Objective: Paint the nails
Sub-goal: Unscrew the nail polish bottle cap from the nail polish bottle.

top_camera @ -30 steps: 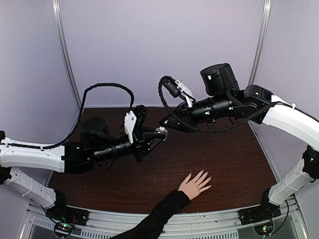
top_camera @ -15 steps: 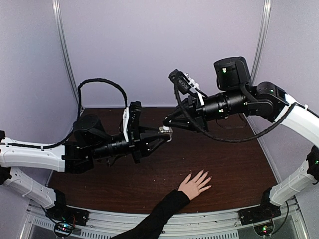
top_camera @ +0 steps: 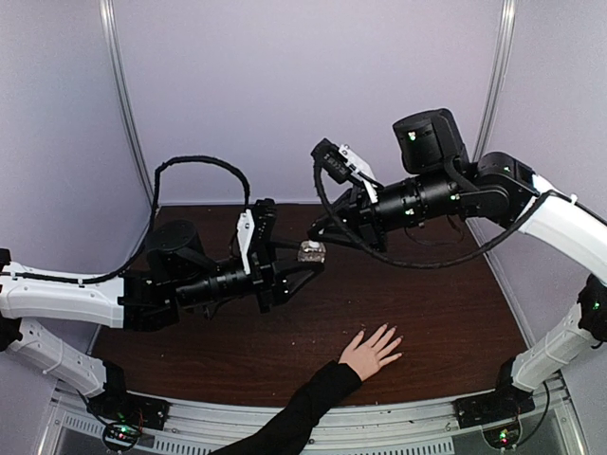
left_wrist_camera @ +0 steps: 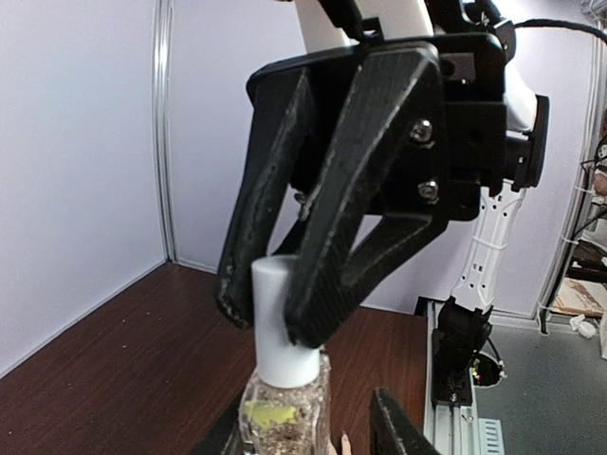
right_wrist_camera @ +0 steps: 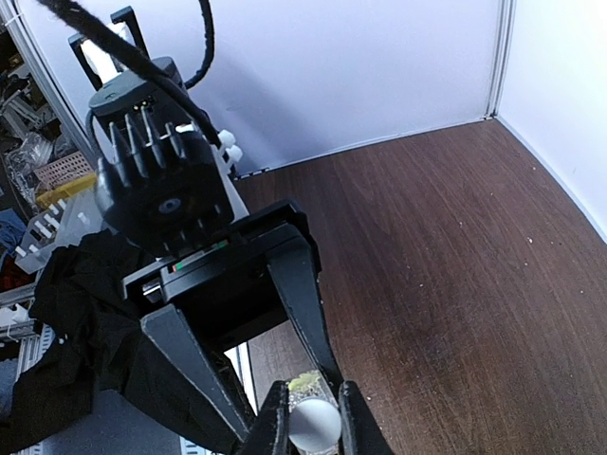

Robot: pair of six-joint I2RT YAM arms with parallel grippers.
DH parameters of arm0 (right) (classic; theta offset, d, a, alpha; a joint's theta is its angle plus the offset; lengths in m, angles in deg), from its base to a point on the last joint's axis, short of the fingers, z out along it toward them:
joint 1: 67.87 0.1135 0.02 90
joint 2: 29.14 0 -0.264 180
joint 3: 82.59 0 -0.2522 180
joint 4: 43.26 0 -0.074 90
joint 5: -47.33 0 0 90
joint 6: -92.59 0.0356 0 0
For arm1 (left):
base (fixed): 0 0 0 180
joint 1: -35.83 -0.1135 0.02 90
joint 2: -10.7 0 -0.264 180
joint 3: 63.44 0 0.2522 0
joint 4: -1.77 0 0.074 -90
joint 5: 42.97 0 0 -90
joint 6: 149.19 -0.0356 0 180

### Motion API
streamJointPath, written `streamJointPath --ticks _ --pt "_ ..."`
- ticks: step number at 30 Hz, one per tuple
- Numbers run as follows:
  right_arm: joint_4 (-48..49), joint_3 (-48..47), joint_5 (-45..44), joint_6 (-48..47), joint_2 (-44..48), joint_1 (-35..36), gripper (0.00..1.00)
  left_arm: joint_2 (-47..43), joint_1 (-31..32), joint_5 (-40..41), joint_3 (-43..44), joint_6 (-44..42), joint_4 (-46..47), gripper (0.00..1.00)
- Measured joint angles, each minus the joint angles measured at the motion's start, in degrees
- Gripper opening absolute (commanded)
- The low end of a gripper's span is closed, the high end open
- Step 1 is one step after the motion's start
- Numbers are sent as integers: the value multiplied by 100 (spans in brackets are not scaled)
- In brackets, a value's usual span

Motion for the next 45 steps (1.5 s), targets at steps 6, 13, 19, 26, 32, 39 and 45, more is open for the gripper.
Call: streamJointPath --ticks 6,13,19,26,32,39,45 --pt "-267 -238 -116 -57 -212 -2 0 2 7 138 52 -111 -319 46" --pt "-522 -435 -177 -101 -317 -4 0 59 9 267 144 -181 -474 31" --pt "-730 -555 -173 -153 -404 -7 0 59 7 433 144 -177 -586 12" --pt "-807 -623 -63 -232 -450 -9 0 61 7 450 151 -164 -608 0" --pt "-796 -601 420 -407 -411 -63 0 55 -52 4 74 -111 -361 0" --pt "-645 -479 1397 -813 -184 -72 0 44 -66 -1043 11 76 195 0" --pt "-577 -479 2114 -1097 -160 -66 25 44 -63 -1738 52 210 378 0"
